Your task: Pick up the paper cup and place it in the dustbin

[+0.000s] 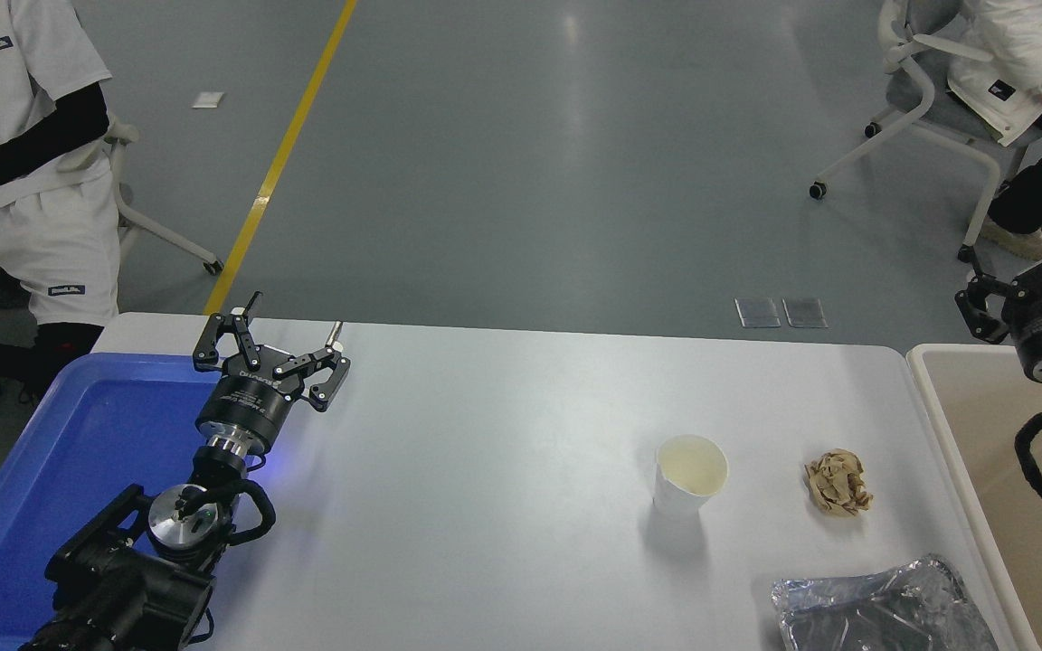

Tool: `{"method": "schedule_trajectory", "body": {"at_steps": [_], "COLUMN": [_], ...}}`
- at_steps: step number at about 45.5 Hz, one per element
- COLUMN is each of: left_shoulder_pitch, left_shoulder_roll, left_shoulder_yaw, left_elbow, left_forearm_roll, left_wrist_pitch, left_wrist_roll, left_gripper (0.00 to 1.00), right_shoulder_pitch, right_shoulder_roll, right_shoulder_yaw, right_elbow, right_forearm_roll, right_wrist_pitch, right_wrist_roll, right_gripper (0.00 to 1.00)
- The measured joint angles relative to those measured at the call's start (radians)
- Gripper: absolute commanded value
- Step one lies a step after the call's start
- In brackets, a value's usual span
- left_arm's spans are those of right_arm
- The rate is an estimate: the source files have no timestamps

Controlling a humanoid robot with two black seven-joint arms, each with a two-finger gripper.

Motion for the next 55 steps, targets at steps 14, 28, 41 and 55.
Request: {"method": "schedule_trajectory", "body": {"at_steps": [14, 28, 41, 55], "left_shoulder_pitch": [0.000, 0.000, 0.000, 0.000], "left_shoulder_roll": [0.000, 0.000, 0.000, 0.000], "left_shoulder_yaw": [0.000, 0.000, 0.000, 0.000], "left_elbow": [0.000, 0.000, 0.000, 0.000], "left_forearm_roll": [0.000, 0.000, 0.000, 0.000], "left_wrist_pitch": [0.000, 0.000, 0.000, 0.000], "left_wrist_roll": [0.000, 0.000, 0.000, 0.000], "left_gripper": [0.99, 0.99, 0.99, 0.99], "right_shoulder_pitch": [0.014, 0.110, 0.576, 1.188], "right_shoulder_roll": [-0.121, -0.273, -0.395, -0.293], "right_shoulder_yaw": [-0.133, -0.305, -0.928, -1.754], "right_elbow": [-0.002, -0.002, 0.000, 0.010], "right_forearm_roll": [0.001, 0.001, 0.000, -0.013], "right_wrist_pitch": [-0.005, -0.013, -0.009, 0.081], "right_wrist_roll": [0.000, -0.007, -0.014, -0.029], "right_gripper": [1.00, 1.00, 1.00, 1.00]}}
